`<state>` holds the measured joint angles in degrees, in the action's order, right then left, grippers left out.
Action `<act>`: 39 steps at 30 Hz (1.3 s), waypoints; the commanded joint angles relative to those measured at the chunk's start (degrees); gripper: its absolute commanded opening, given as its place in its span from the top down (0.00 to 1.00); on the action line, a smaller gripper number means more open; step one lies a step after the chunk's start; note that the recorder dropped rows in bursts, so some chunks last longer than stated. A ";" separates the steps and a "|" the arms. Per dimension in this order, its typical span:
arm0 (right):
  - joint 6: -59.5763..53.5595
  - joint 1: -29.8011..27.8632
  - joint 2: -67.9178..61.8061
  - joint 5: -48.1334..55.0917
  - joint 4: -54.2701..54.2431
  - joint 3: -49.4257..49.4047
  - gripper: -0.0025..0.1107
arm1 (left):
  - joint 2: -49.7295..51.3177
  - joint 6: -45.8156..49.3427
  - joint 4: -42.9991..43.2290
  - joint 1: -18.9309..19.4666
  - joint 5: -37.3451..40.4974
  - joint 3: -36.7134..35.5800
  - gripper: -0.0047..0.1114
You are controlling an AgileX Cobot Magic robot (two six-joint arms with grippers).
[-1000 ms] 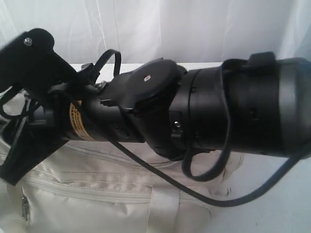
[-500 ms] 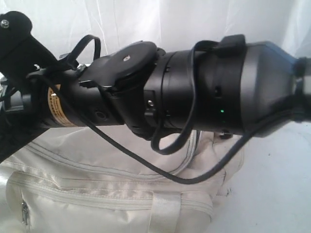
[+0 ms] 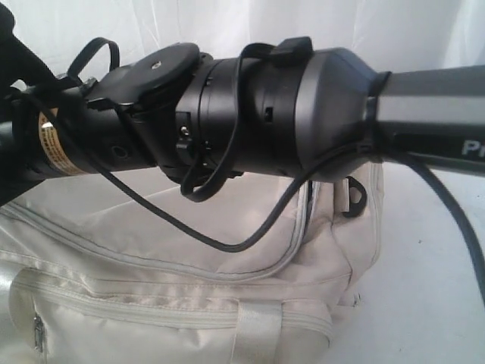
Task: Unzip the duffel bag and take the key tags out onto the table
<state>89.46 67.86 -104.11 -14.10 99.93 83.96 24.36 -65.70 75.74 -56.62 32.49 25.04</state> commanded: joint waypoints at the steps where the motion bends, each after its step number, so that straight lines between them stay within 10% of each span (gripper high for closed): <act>1: 0.89 -0.09 -2.07 -0.44 0.02 0.63 0.57 | -0.35 -1.35 1.36 -0.08 -4.06 0.38 0.96; 39: 0.72 -0.09 -8.74 0.91 0.02 5.82 0.62 | -0.35 -1.48 1.64 -0.08 -11.14 0.38 0.96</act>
<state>90.39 67.42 -110.33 -20.00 100.38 89.61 24.36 -62.20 75.95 -55.95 35.20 24.25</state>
